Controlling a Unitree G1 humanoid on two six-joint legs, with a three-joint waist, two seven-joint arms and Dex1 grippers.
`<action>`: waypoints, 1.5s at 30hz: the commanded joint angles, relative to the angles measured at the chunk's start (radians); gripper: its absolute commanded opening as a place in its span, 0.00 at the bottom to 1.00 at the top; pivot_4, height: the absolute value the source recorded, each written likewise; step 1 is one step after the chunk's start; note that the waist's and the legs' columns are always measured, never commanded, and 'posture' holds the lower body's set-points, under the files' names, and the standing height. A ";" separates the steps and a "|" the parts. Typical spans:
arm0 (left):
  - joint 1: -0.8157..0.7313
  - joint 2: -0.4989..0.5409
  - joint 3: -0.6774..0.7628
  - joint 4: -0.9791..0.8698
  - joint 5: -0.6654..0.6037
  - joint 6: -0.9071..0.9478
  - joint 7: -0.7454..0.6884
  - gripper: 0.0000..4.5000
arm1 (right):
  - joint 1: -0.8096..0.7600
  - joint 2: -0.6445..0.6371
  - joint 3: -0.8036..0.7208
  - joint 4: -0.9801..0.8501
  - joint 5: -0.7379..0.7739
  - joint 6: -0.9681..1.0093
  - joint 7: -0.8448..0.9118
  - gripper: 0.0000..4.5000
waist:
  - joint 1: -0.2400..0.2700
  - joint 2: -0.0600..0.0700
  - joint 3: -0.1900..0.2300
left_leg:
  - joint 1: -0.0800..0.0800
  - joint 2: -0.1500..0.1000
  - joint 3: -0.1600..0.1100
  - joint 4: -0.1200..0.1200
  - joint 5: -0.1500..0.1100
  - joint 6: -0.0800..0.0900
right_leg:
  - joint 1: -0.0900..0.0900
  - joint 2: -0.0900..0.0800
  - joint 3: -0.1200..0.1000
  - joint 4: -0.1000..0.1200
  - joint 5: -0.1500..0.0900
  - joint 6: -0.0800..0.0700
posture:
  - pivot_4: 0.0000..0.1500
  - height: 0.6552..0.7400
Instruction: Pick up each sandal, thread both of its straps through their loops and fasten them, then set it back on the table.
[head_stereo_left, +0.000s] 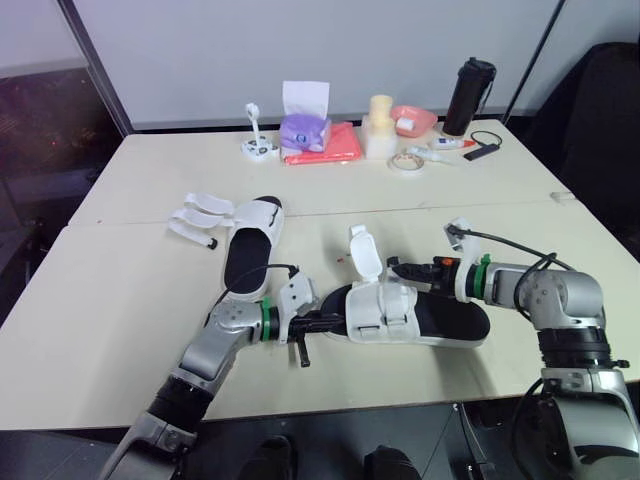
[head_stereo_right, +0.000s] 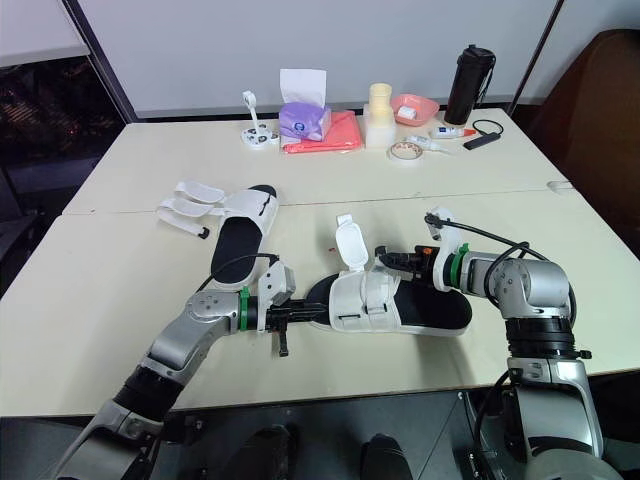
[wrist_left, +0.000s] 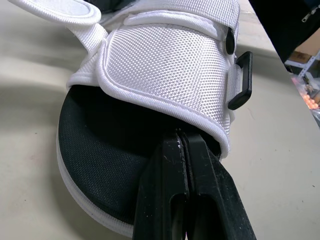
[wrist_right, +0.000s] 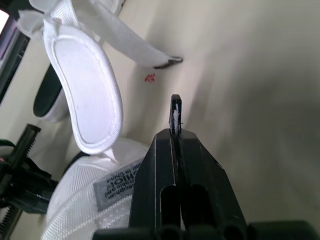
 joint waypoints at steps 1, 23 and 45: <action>0.016 0.008 -0.018 0.021 0.015 0.020 -0.002 0.00 | 0.019 -0.041 -0.006 -0.008 -0.044 0.023 -0.049 0.01 | 0.001 0.000 0.000 | 0.000 0.000 0.000 0.000 0.000 0.000 | 0.000 0.000 0.000 0.000 0.000 0.000 | 1.00 1.00; 0.015 0.011 -0.013 0.028 0.019 0.013 0.001 0.00 | -0.075 -0.082 -0.009 -0.057 -0.132 -0.193 -0.038 0.60 | -0.004 0.001 0.000 | 0.000 0.000 0.001 0.000 0.000 0.000 | -0.001 0.000 0.000 0.000 0.000 0.000 | 1.00 1.00; 0.007 0.007 -0.012 0.039 0.019 0.006 0.001 0.00 | -0.322 0.007 0.231 0.262 -0.102 -0.142 0.330 0.60 | -0.005 0.001 0.000 | 0.000 0.000 0.000 0.000 0.000 0.000 | -0.001 0.000 0.000 0.000 0.000 0.000 | 1.00 1.00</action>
